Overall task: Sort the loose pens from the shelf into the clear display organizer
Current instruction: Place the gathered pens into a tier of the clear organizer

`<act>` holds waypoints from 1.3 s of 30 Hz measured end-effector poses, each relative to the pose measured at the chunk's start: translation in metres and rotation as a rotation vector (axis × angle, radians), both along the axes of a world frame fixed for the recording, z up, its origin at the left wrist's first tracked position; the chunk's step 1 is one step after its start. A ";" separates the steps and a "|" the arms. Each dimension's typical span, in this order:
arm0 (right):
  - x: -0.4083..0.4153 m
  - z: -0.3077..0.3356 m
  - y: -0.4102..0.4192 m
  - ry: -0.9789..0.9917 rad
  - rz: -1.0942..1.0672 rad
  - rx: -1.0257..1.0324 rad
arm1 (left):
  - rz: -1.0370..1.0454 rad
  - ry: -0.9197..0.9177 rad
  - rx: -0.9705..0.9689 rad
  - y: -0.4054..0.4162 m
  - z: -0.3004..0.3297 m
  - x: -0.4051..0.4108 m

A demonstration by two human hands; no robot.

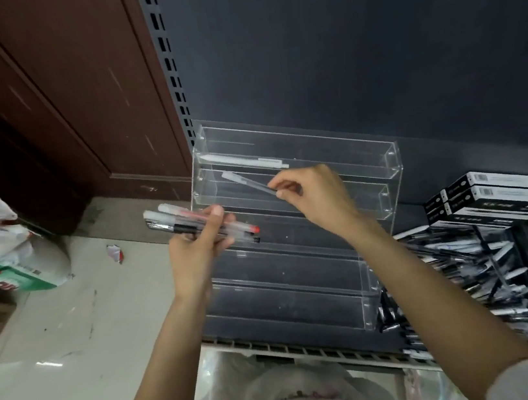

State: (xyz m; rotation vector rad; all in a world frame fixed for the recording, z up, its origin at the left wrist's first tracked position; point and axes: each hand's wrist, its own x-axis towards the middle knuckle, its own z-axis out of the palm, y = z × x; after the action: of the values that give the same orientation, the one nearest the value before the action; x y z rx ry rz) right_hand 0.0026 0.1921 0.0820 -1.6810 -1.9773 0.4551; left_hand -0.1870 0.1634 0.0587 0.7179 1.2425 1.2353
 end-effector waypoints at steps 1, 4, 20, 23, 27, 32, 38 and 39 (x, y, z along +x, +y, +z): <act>-0.005 0.000 0.005 -0.028 0.016 0.008 | -0.005 0.003 -0.006 -0.001 0.000 -0.001; -0.013 0.004 0.012 -0.129 0.043 0.086 | -0.018 -0.005 -0.019 -0.003 -0.001 -0.001; 0.087 0.029 -0.006 -0.444 -0.229 -0.132 | -0.208 -0.080 -0.005 0.003 0.011 0.039; 0.084 0.026 -0.006 -0.490 -0.213 -0.163 | -0.222 -0.069 0.003 0.004 0.013 0.044; 0.070 0.035 -0.016 -0.426 -0.218 0.050 | -0.247 -0.067 0.012 0.005 0.016 0.049; 0.011 0.051 -0.046 0.126 0.026 0.050 | -0.279 -0.083 0.063 0.007 0.020 0.061; 0.014 0.046 -0.045 0.218 0.018 -0.101 | -0.359 -0.194 0.040 0.003 0.026 0.064; 0.017 0.047 -0.044 0.230 0.027 -0.117 | -0.365 -0.202 0.039 0.003 0.027 0.065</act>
State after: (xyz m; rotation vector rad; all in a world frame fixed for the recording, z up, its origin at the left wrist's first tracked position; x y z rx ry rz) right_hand 0.0191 0.1479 0.1286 -1.5931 -1.8378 0.7516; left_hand -0.1221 0.1664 0.0856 0.7871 0.8780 1.0037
